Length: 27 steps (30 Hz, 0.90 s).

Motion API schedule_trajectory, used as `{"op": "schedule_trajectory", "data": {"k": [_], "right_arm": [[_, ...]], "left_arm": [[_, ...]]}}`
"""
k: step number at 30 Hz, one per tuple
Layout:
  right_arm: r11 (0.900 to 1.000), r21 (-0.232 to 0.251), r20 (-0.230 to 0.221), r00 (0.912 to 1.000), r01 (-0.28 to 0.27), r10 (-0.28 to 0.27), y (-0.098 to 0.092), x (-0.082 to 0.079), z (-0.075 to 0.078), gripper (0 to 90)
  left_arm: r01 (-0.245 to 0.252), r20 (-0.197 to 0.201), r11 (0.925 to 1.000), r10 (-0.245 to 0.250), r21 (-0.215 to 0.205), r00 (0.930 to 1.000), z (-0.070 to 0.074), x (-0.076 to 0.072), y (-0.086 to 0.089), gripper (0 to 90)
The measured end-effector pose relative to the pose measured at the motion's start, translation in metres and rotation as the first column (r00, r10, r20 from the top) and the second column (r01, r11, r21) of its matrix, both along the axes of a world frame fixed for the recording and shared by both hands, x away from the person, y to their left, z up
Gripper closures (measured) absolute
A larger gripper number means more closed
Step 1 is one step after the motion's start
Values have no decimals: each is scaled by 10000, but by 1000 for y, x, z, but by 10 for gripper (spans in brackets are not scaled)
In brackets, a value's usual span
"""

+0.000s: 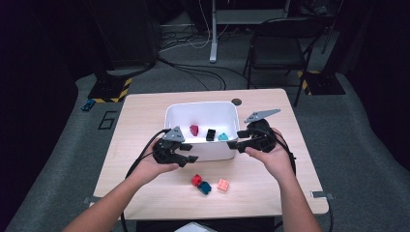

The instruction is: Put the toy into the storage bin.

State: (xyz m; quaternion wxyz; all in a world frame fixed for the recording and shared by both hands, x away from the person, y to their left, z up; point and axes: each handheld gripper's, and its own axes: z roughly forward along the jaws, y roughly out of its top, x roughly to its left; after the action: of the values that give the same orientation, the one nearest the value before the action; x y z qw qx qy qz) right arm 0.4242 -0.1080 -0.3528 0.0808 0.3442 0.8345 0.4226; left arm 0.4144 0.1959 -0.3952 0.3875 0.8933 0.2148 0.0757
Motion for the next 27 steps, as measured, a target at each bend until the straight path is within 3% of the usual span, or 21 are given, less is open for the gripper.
{"op": "schedule_trajectory", "data": {"k": [6,13,27], "right_arm": [[10000,-11,24,10000,4,-4,-1,0,0,388],[10000,16,39,10000,-2,2,-1,0,1,388],[10000,31,50,10000,32,-32,-2,-1,1,388]], "left_arm": [[-105,-27,9998,104,-160,9999,-14,-7,1,480],[-272,-146,9996,273,47,9995,-33,-15,0,481],[-558,-721,9984,554,-43,9959,-74,-18,-6,483]]}}
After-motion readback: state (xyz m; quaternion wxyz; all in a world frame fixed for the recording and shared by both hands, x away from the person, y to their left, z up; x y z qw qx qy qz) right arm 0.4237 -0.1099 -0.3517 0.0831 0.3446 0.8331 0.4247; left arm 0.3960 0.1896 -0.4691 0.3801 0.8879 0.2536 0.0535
